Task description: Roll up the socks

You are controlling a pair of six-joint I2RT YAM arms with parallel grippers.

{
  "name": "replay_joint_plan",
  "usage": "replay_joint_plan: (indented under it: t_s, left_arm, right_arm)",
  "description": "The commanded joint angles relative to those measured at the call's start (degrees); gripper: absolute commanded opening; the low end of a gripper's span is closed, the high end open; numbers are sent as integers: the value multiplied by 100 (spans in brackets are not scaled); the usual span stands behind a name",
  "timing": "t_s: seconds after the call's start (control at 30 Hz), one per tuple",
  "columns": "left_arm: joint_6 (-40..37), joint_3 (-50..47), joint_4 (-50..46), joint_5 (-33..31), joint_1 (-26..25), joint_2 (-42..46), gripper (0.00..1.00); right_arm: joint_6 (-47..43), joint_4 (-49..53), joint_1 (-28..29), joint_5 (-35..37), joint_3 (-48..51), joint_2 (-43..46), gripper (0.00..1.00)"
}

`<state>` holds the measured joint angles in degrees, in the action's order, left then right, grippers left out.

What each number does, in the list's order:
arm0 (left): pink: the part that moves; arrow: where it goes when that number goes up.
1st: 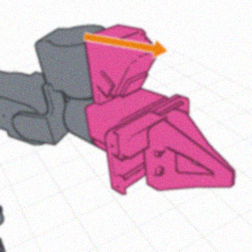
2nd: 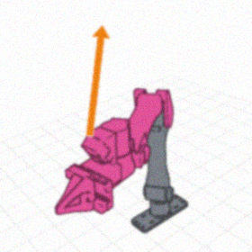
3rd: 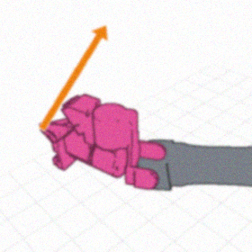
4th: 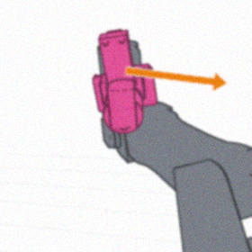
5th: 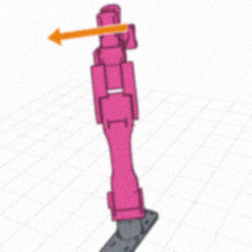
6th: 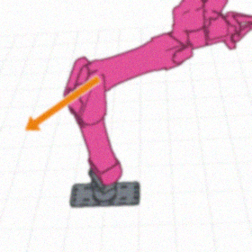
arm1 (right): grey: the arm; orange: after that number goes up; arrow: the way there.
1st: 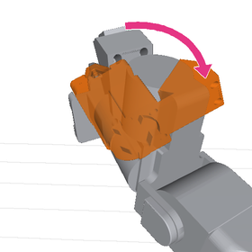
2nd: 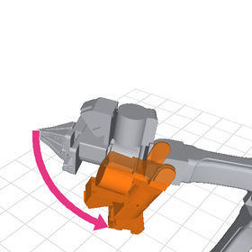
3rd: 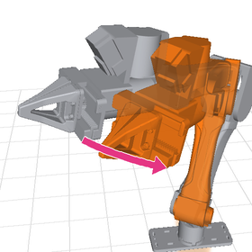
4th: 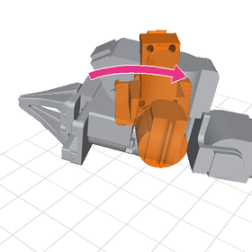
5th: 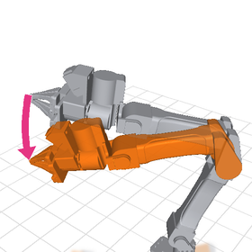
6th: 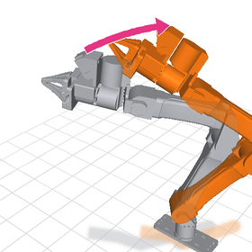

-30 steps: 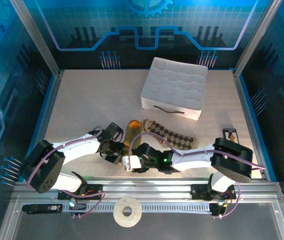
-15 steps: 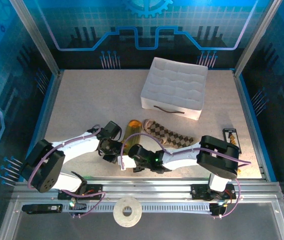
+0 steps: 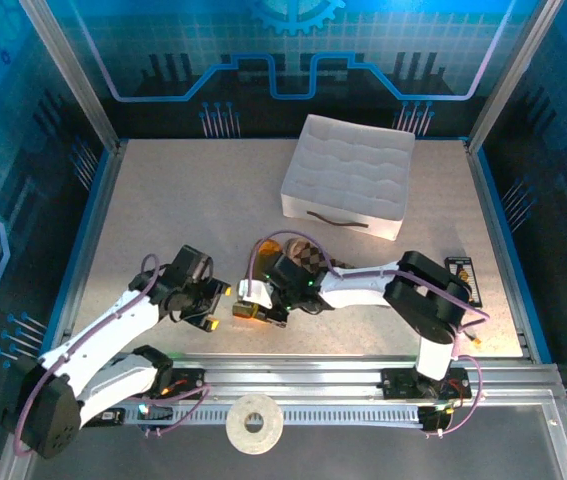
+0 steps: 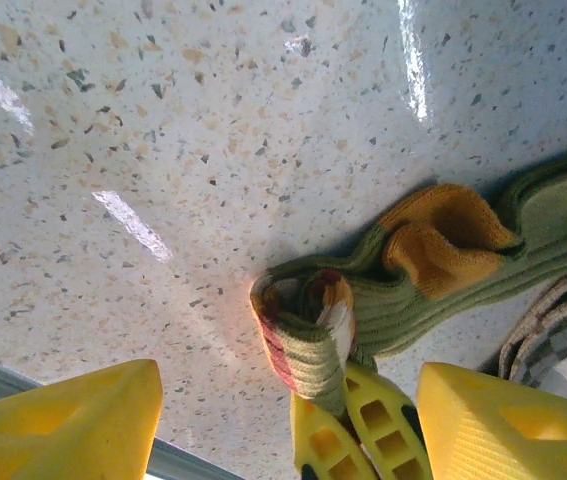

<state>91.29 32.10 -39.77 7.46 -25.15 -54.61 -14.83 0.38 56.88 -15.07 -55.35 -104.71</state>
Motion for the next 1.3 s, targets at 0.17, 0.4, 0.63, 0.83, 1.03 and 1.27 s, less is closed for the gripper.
replay_joint_plan:
  t_s: [0.17, 0.4, 0.63, 0.83, 1.03, 1.27]
  left_arm:
    - [164, -727, 1354, 85, -386, 349, 57]
    - [128, -905, 1949, 64, -679, -356, 52]
    - [-19, -869, 2368, 67, -859, -1114, 48]
    - [67, -661, 1668, 130, -1108, -1890, 22]
    - [243, -398, 736, 89, -1166, -2152, 0]
    - [319, 4, 250, 112, -1168, -2463, 0]
  right_arm:
    - [896, 1249, -498, -1441, -424, -881, 0]
    - [1179, 1037, -711, -1779, -256, -991, 0]
    - [1253, 973, -762, -1787, -233, -1083, 0]
    - [1141, 871, -738, -1495, -204, -944, 2]
    - [266, 398, -366, -542, 192, 26, 29]
    - [-732, -1360, 590, 1958, 1623, 1685, 58]
